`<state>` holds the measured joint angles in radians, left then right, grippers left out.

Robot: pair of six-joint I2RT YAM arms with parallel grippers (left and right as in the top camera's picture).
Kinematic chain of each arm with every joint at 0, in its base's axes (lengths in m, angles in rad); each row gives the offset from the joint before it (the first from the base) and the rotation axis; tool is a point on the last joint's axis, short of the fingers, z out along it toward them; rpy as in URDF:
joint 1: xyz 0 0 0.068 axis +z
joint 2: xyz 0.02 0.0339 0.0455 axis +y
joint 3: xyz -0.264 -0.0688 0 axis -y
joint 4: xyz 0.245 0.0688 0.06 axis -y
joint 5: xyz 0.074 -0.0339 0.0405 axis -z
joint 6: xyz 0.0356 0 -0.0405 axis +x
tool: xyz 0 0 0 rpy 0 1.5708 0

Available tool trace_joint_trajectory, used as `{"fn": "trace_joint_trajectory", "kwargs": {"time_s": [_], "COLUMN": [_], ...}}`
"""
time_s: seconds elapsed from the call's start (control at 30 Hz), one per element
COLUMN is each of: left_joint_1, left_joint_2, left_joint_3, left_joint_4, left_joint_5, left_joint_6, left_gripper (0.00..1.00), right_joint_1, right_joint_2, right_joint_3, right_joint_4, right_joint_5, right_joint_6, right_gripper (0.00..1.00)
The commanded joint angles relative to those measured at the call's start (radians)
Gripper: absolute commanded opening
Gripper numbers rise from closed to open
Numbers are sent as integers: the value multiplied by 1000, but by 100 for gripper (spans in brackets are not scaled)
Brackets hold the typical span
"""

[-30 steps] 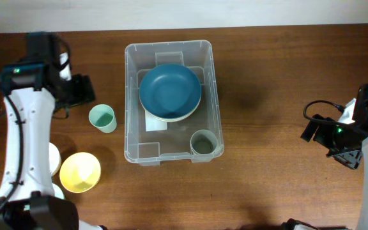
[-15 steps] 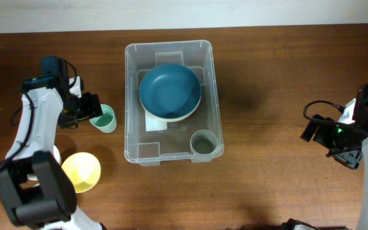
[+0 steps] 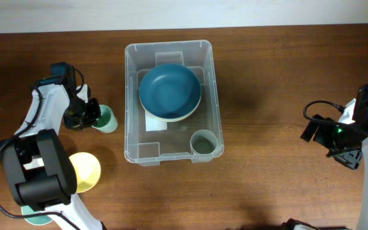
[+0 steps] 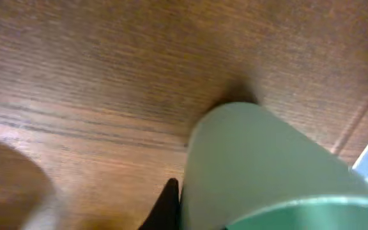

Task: Pack container
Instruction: 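Grip the mint-green cup with the left gripper, then carry the mint-green cup into the bin and nest it on the grey cup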

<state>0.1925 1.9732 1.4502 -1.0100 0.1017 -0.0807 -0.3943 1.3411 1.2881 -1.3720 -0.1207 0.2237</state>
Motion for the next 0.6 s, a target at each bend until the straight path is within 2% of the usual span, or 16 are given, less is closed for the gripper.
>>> {"fn": "trace_joint_trajectory", "kwargs": {"time_s": [0.0,0.33,0.43,0.57], "left_joint_1": [3,-103,-211,-377], "left_joint_2": [-5,-193,-286,-317], "left_joint_3": [75,381,425,425], "left_joint_4": [-44,-253,-265,-283], "left_joint_5": [16,34,34,34], "left_joint_6": [7,7,7,3], "left_gripper": [1,1,1,1], "right_joint_1": [-5,-5,-5,-5], "right_joint_2": [-1,-1,-1,-1], "right_joint_3": [-2,-2,-2,-2], "right_joint_4": [-1,0,0,0], "right_joint_5": [13,13,13,13], "right_joint_6": [-10,-10,-10,-10], "right_gripper": [99,100,99,99]}}
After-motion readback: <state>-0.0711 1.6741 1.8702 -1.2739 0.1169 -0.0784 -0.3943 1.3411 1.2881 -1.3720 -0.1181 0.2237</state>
